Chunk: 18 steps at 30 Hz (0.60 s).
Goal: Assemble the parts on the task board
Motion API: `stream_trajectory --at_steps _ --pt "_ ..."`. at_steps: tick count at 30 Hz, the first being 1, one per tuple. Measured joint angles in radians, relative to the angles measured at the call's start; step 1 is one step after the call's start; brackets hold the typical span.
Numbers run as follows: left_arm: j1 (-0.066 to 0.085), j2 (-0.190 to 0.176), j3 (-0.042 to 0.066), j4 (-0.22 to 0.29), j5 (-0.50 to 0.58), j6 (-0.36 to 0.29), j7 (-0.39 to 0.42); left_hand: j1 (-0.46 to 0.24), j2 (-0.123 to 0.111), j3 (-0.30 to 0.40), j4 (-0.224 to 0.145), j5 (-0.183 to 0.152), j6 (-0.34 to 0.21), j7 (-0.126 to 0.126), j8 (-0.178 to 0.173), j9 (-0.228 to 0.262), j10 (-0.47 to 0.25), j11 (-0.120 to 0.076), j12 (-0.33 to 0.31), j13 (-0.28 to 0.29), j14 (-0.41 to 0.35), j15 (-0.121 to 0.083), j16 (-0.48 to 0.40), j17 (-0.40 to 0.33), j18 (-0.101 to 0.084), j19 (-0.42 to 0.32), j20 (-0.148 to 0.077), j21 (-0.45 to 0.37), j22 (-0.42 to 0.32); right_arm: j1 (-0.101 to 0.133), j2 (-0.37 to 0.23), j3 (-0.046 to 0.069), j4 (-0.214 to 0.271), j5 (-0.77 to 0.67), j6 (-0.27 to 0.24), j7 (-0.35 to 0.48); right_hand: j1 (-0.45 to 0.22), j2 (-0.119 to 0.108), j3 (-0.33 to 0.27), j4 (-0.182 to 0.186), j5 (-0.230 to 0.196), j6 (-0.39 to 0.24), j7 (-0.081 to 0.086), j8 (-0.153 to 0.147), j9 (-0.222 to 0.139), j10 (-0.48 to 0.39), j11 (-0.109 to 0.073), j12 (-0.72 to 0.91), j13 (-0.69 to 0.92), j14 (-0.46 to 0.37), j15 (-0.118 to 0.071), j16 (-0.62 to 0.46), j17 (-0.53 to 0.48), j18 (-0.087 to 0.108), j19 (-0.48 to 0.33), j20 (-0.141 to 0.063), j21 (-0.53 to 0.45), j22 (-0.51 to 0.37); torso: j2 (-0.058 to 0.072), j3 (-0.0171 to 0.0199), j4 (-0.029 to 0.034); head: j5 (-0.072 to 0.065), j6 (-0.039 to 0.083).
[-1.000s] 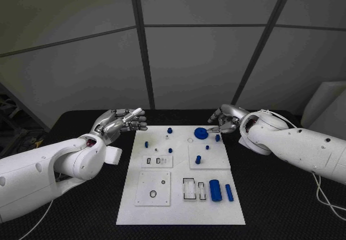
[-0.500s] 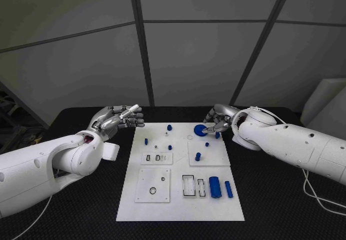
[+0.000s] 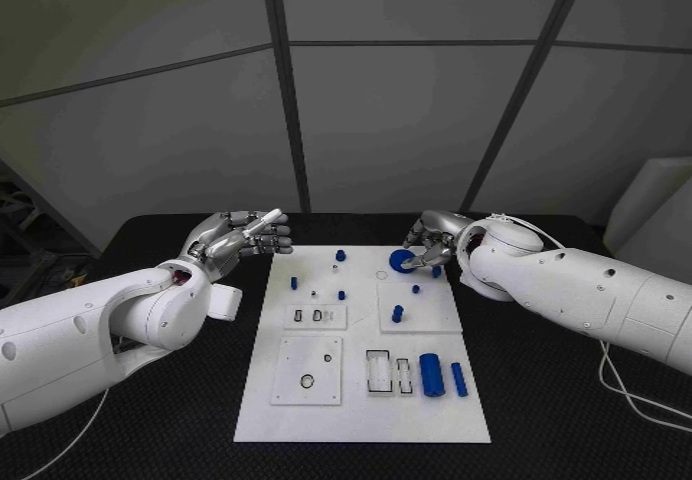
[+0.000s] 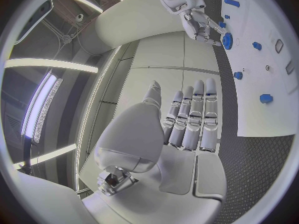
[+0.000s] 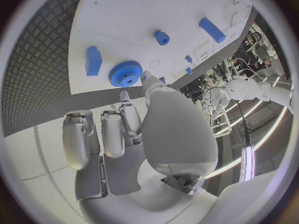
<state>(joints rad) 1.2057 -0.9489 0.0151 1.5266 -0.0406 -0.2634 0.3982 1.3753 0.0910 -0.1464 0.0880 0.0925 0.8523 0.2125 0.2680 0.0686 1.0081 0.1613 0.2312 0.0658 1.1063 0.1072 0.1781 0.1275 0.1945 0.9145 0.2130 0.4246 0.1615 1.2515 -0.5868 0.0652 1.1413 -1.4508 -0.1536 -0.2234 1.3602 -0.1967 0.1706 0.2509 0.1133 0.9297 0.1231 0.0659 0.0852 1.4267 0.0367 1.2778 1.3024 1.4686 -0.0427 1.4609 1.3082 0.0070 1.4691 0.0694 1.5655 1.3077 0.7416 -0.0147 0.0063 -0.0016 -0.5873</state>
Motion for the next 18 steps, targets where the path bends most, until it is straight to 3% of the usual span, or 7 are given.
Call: stream_trajectory --at_steps 18 --pt "0.0 0.006 0.0 0.004 0.0 0.001 0.0 0.0 0.0 -0.003 -0.003 0.0 0.0 0.0 -0.004 -0.001 0.0 0.0 -0.007 0.0 0.0 0.0 -0.008 0.0 0.0 0.0 0.0 -0.004 -0.002 -0.009 0.024 0.0 -0.041 -0.031 0.025 -0.01 0.037 0.034 0.024 -0.024 0.004 0.0 0.0 0.0 0.005 0.012 0.003 0.041 0.006 0.0 0.0 0.009 0.0 0.0 -0.004 0.004 0.0 0.0 0.0 0.0013 0.0003 0.002 -0.01"
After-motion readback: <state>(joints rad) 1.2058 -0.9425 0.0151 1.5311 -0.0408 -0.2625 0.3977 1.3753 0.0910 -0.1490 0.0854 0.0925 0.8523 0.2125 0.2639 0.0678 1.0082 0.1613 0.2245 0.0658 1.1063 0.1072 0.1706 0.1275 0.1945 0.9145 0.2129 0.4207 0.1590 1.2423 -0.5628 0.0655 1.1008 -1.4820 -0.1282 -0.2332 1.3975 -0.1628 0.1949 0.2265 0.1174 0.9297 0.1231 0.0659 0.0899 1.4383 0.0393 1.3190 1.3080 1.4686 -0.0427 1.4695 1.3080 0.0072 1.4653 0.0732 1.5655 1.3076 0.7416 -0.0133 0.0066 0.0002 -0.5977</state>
